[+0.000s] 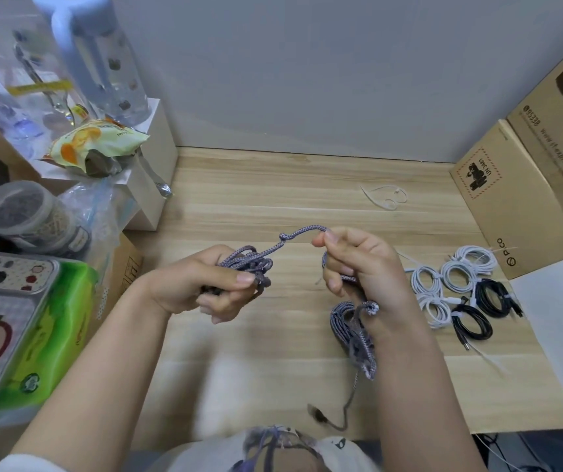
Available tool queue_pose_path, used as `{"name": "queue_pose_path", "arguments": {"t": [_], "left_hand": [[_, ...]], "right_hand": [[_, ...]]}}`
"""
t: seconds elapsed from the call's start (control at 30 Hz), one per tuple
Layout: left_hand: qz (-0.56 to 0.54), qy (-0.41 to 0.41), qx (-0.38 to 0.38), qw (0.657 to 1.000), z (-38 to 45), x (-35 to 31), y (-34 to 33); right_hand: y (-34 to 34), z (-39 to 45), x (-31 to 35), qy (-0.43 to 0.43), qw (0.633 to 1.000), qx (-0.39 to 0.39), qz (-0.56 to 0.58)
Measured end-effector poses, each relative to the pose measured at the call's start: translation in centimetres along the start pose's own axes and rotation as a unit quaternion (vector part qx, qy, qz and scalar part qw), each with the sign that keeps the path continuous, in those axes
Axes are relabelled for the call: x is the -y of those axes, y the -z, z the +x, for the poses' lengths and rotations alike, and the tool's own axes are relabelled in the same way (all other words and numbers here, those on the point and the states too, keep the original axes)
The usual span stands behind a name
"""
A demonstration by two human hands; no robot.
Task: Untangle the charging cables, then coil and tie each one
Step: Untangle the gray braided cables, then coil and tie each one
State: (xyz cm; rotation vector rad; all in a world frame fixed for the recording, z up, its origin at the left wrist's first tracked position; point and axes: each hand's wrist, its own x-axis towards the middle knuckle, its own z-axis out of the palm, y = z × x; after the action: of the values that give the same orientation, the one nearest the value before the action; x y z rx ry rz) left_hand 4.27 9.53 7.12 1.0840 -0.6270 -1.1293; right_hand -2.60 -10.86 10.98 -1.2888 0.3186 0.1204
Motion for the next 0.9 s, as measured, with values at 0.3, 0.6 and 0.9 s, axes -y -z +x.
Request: {"name": "queue_pose_path", "arguments": {"t": [0.3, 0.6, 0.9], "left_hand": [[-0.419, -0.214, 0.089, 0.878, 2.5, -0.9, -2.3], [-0.551, -0.303, -0.146, 0.763, 3.8, -1.5, -1.0], [-0.086, -0.195, -0.442, 0.871, 6.0, 0.0, -0.9]], "right_hand": [[-1.8, 0.9, -2.1, -0.025, 0.997, 0.072, 0.0], [-2.1, -0.5, -2.8, -0.094, 0.981, 0.162, -0.058], [-3.5, -1.8, -3.0, -0.122, 0.958, 0.165, -0.201]]}}
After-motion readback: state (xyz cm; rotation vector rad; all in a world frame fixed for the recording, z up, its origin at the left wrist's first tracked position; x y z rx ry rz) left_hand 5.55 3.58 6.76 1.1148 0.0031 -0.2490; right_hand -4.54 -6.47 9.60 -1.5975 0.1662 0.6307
